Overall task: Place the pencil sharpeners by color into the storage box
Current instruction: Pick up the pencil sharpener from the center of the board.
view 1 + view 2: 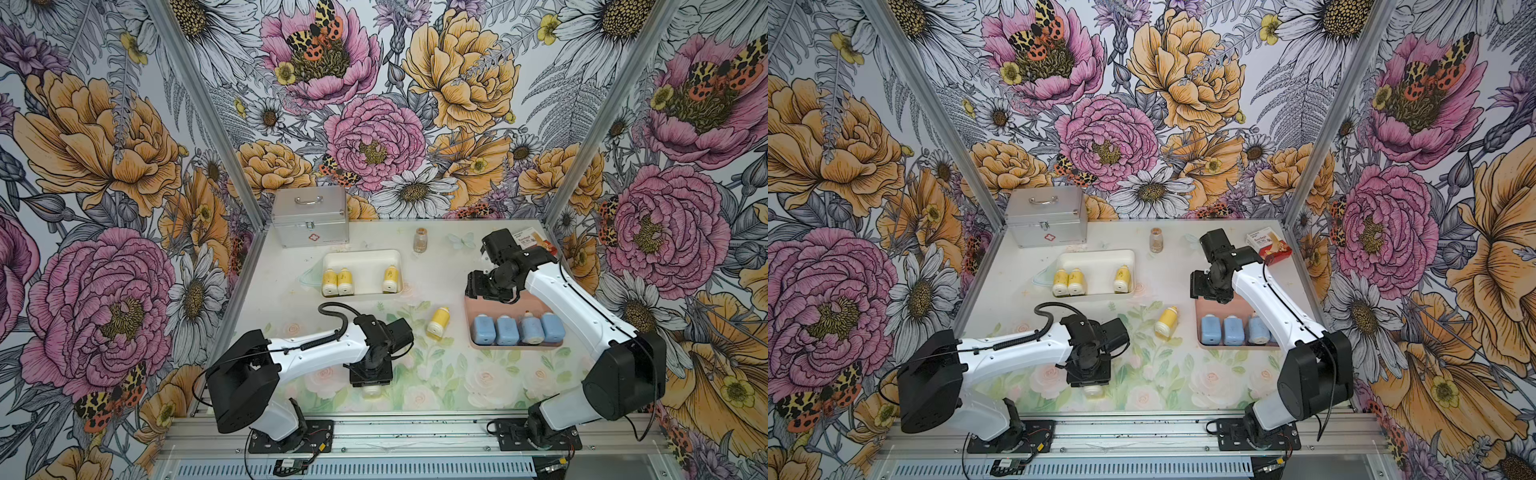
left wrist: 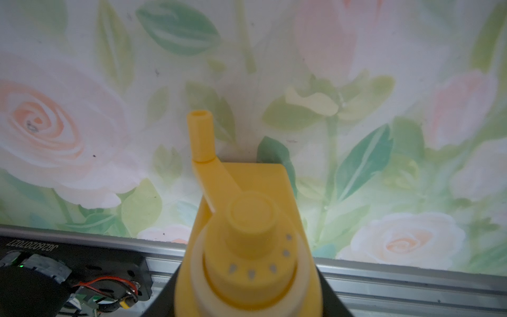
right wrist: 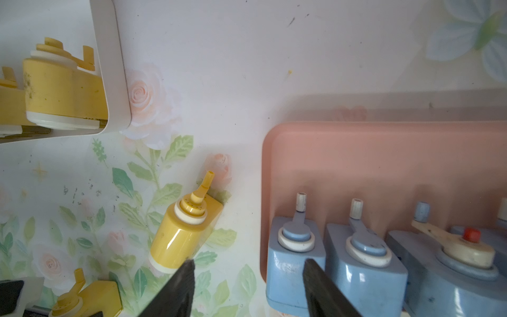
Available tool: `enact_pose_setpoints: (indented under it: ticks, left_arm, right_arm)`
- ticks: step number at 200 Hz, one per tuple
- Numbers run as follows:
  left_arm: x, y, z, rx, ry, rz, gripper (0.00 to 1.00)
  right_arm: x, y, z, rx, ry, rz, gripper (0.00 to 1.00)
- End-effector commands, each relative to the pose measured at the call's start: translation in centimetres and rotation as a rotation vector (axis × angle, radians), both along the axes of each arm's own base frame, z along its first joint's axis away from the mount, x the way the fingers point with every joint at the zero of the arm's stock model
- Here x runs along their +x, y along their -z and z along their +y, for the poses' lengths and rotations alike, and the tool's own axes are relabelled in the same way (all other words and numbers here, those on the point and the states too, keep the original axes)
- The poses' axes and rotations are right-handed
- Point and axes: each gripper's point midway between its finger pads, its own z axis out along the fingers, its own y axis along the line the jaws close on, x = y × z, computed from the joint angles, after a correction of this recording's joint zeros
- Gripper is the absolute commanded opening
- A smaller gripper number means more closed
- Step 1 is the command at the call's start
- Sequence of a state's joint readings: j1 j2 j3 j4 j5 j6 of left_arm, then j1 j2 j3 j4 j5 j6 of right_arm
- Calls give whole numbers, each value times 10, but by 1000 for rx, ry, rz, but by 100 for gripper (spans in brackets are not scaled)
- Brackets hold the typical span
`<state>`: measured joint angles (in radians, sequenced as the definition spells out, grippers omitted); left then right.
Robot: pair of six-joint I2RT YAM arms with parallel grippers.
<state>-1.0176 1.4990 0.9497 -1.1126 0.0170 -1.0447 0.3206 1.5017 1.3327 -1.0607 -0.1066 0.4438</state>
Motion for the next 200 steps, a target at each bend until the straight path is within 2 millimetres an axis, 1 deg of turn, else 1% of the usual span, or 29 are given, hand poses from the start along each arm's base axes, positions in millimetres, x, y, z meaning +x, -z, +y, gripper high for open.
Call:
enact_pose_setpoints:
  ticks: [1,22,61,110,146,200]
  left_arm:
    - [7,-8,-11,-44,7,-16,35]
    - [12,-16,-16,-76,6,-30,34]
    - [33,-43,-20,-117,10,-80,34]
    - [67,-72,-10,-145,14,-118,34]
    - [96,-93,-3,-155,22,-150,34]
    - [132,-111,8,-157,34,-162,34]
  right_arm:
    - [7,-15,2,6,-8,-56,65]
    - [7,-14,2,2,-9,-54,65]
    - [6,-8,2,-2,-13,-36,65]
    - [1,3,4,-24,-19,-9,65]
    - [0,3,10,-27,-39,-10,65]
    - [-5,1,17,-31,-63,-21,65]
